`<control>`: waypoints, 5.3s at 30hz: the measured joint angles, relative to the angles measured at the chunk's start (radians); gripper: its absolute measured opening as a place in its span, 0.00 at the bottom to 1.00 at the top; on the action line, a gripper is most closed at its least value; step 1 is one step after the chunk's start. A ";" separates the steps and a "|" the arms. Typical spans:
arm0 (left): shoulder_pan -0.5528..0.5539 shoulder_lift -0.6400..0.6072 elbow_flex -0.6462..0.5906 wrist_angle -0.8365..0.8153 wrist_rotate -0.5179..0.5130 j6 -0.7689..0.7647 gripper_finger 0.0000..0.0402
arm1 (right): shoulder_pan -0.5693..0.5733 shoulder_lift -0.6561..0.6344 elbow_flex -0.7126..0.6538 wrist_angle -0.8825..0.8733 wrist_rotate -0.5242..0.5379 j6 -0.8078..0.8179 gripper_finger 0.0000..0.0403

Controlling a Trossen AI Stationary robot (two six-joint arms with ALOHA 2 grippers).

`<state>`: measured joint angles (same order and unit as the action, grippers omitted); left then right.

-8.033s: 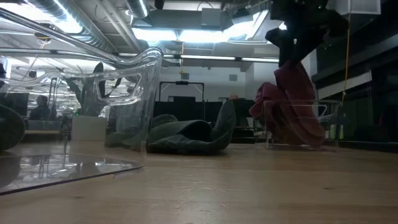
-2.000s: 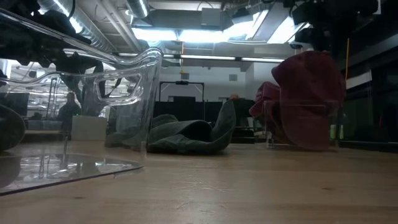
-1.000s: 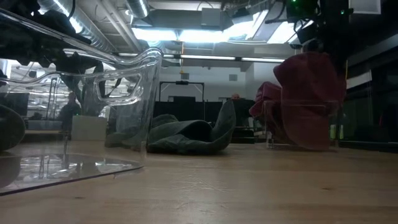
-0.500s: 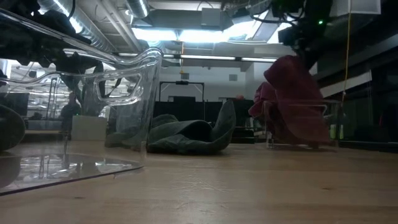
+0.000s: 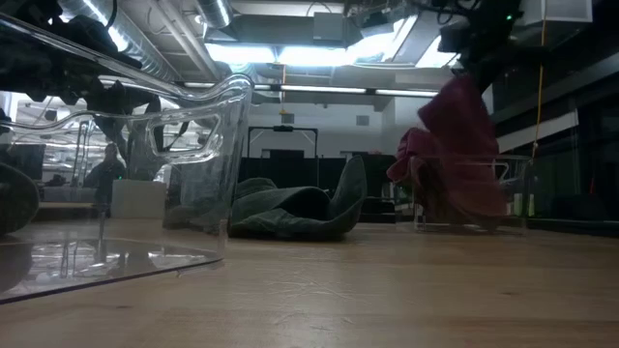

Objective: Pick & Place hat
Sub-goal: Put the red cap into the top transparent bin, then put the top right black cap into the bottom transparent bin

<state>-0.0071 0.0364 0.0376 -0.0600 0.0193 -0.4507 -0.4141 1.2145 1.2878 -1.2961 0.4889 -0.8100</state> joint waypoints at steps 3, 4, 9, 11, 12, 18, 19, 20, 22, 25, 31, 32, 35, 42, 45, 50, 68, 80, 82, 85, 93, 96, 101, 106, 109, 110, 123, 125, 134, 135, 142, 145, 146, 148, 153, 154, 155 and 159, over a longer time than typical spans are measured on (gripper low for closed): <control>0.000 0.000 0.000 0.000 0.000 0.000 0.52 | 0.000 -0.023 0.001 0.007 0.034 -0.085 0.01; 0.000 0.000 0.000 0.000 0.000 0.000 0.52 | 0.000 -0.026 0.001 0.013 0.043 -0.113 0.01; 0.000 0.000 0.000 0.000 0.000 0.000 0.52 | 0.003 -0.029 0.001 0.031 0.043 -0.324 0.01; 0.000 0.000 0.000 0.000 0.000 0.000 0.52 | 0.012 -0.028 0.001 0.031 0.033 -0.397 0.01; 0.000 0.000 0.000 0.000 0.000 0.000 0.52 | 0.017 -0.027 0.001 0.031 0.014 -0.422 0.01; 0.000 0.000 0.000 0.000 0.000 0.000 0.52 | 0.054 -0.026 -0.066 0.126 -0.068 -0.434 0.01; 0.000 0.000 0.000 0.000 0.000 0.000 0.52 | 0.057 -0.025 -0.078 0.149 -0.065 -0.423 0.01; 0.000 0.000 0.000 0.000 0.000 0.000 0.52 | 0.059 -0.025 -0.085 0.168 -0.064 -0.410 0.01; 0.000 0.000 0.000 0.000 0.000 0.000 0.52 | 0.060 -0.025 -0.090 0.192 -0.062 -0.392 0.02; 0.000 0.000 0.000 0.000 0.000 0.000 0.52 | 0.060 -0.025 -0.093 0.197 -0.023 -0.371 0.04; 0.000 0.000 0.000 0.000 0.000 0.000 0.52 | 0.059 -0.025 -0.093 0.197 -0.053 -0.307 0.02; 0.000 0.000 0.000 0.000 0.000 0.000 0.52 | 0.060 -0.025 -0.093 0.197 -0.085 -0.274 0.02; 0.000 0.000 0.000 0.000 0.000 0.000 0.52 | 0.060 -0.025 -0.093 0.197 -0.149 -0.177 0.05; 0.000 0.000 0.000 0.000 0.000 0.000 0.52 | 0.060 -0.031 -0.093 0.196 -0.201 -0.113 0.27; 0.000 0.000 0.000 0.000 0.000 0.000 0.52 | 0.060 -0.035 -0.094 0.209 -0.145 -0.106 0.38; 0.000 0.000 0.000 0.000 0.000 0.000 0.52 | 0.060 -0.058 -0.061 0.194 -0.001 -0.062 0.51; 0.000 0.000 0.000 0.000 0.000 0.000 0.52 | 0.088 -0.106 0.092 -0.072 -0.448 0.827 0.07; 0.000 0.000 0.000 0.000 0.000 0.000 0.52 | 0.097 -0.091 -0.141 0.272 -0.422 0.786 0.02; 0.000 0.000 0.000 0.000 0.000 0.000 0.52 | 0.092 -0.074 -0.171 0.314 -0.407 0.771 0.02; 0.000 0.000 0.000 0.000 0.000 0.000 0.52 | 0.087 -0.049 -0.228 0.402 -0.403 0.736 0.01; 0.000 0.000 0.000 0.000 0.000 0.000 0.52 | 0.083 0.004 -0.339 0.557 -0.403 0.693 0.02; 0.000 0.000 0.000 0.001 0.000 0.000 0.52 | 0.077 0.014 -0.370 0.577 -0.405 0.673 0.02; 0.000 0.000 0.000 0.001 0.000 0.000 0.52 | 0.075 0.026 -0.411 0.614 -0.405 0.629 0.02; 0.000 0.000 0.000 0.001 0.000 0.000 0.52 | 0.075 0.021 -0.351 0.559 -0.404 0.669 0.02; 0.000 0.000 0.000 0.001 0.000 0.000 0.52 | 0.074 0.012 -0.265 0.495 -0.426 0.701 0.02; 0.000 0.000 0.000 0.001 0.000 0.000 0.52 | 0.074 0.012 -0.233 0.465 -0.448 0.702 0.02; 0.000 0.000 0.000 0.003 0.000 0.000 0.52 | 0.115 -0.143 -0.071 0.323 -0.640 0.680 0.02; 0.000 0.000 0.000 0.003 0.001 0.000 0.52 | 0.130 -0.195 -0.096 0.322 -0.642 0.697 0.02; 0.000 0.000 0.000 0.003 0.000 0.000 0.52 | 0.182 -0.449 -0.274 0.386 -0.640 0.762 0.02; 0.000 0.000 0.000 0.003 0.000 0.000 0.52 | 0.189 -0.481 -0.302 0.406 -0.640 0.776 0.02; 0.000 0.000 0.000 0.003 0.000 0.000 0.52 | 0.247 -0.706 -0.535 0.642 -0.658 0.954 0.02; 0.000 0.000 0.000 0.003 0.000 0.000 0.52 | 0.266 -0.786 -0.629 0.741 -0.708 1.024 0.02; 0.000 0.000 0.000 0.003 0.000 0.000 0.52 | 0.273 -0.810 -0.655 0.766 -0.729 1.041 0.02; 0.000 0.000 0.000 0.003 0.000 0.000 0.52 | 0.289 -0.851 -0.702 0.799 -0.776 1.078 0.02; 0.000 0.000 0.000 0.003 0.000 0.000 0.52 | 0.364 -0.880 -0.759 0.842 -0.850 1.117 0.02; 0.000 0.000 0.000 0.003 0.000 0.000 0.52 | 0.381 -0.872 -0.759 0.844 -0.849 1.114 0.02; 0.000 0.000 0.000 0.003 0.000 0.000 0.52 | 0.397 -0.861 -0.761 0.846 -0.840 1.109 0.02; 0.000 0.000 0.000 0.003 0.000 0.000 0.52 | 0.455 -0.798 -0.762 0.854 -0.774 1.088 0.02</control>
<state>-0.0068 0.0364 0.0372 -0.0570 0.0196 -0.4507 0.0413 0.4162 0.5259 -0.4423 -0.2852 0.2784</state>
